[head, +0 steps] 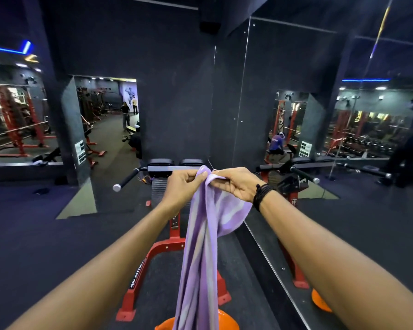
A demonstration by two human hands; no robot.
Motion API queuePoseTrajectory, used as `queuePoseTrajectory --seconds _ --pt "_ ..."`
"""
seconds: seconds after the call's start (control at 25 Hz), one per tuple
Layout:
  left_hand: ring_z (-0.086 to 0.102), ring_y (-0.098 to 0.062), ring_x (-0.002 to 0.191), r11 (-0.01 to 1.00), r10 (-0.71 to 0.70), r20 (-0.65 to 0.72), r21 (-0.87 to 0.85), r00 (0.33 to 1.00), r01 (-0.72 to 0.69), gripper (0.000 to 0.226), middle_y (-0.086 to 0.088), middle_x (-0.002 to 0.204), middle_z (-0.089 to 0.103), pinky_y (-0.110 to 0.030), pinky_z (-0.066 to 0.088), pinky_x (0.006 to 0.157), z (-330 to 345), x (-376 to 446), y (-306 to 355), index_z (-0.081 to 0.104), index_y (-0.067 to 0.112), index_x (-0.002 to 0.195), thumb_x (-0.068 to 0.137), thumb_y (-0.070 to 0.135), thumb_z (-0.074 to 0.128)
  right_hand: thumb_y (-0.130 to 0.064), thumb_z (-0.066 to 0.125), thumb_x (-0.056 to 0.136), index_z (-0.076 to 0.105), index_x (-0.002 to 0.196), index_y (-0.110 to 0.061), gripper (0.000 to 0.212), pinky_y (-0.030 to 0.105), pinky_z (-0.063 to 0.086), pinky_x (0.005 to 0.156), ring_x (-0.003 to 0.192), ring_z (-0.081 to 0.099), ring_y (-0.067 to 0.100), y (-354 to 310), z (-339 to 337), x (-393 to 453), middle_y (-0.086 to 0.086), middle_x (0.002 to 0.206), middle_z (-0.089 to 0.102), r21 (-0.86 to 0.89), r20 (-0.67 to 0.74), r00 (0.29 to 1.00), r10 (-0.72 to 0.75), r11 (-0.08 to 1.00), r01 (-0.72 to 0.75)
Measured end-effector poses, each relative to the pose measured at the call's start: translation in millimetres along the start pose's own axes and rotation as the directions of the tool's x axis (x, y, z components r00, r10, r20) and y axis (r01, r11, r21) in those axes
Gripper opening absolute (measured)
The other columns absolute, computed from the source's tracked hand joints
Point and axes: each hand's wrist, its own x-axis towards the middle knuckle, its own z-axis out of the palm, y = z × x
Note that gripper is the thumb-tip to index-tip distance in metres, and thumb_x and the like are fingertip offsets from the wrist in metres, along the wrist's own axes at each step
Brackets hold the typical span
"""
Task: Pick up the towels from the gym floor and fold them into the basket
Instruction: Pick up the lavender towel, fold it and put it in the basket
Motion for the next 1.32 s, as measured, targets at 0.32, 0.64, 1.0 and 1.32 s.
queuePoseTrajectory --seconds 0.32,0.64,1.0,1.32 --pt "0.049 0.002 0.065 0.926 0.203 0.101 0.302 0.974 -0.225 0.025 0.004 0.067 0.068 -0.032 0.050 0.064 8.1 -12.5 -4.9 0.073 0.033 0.098 0.075 0.042 0.069 0.009 0.056 0.089 0.059 0.109 0.018 0.022 0.022 0.058 0.056 0.060 0.071 0.021 5.8 1.4 1.4 0.019 0.078 0.069 -0.009 -0.062 0.995 0.085 0.996 -0.085" --pt "0.046 -0.014 0.074 0.997 -0.060 -0.278 -0.056 0.959 0.047 0.024 -0.003 0.077 0.058 -0.030 0.036 0.065 -25.1 11.7 -15.1 0.065 0.023 0.077 0.094 0.018 0.049 -0.068 0.050 0.084 0.056 0.064 -0.022 0.050 0.021 0.038 0.057 0.066 0.047 0.015 1.0 -35.2 -14.1 -0.010 0.062 0.058 -0.996 0.058 0.969 0.240 0.074 0.041" --pt "0.039 -0.006 0.064 0.979 -0.186 -0.579 -0.180 0.794 0.098 0.032 0.006 0.068 0.047 -0.021 0.033 0.054 -95.9 35.1 -24.7 0.053 0.022 0.070 0.098 0.010 0.045 -0.027 0.072 0.083 0.054 0.061 -0.007 0.035 0.023 0.031 0.050 0.054 0.040 0.007 -14.2 -96.2 -4.0 0.000 0.056 0.045 -0.955 0.136 0.888 -0.439 0.182 0.236" --pt "0.040 -0.015 0.069 0.980 -0.077 -0.588 0.105 0.805 0.170 0.022 -0.001 0.068 0.049 -0.031 0.033 0.061 -121.7 31.1 -45.0 0.056 0.016 0.074 0.091 0.027 0.049 -0.031 0.070 0.079 0.042 0.064 -0.016 0.035 0.038 0.038 0.047 0.052 0.040 0.015 -27.4 -85.7 8.3 0.001 0.056 0.044 -0.822 -0.074 0.647 -0.759 0.414 0.392"
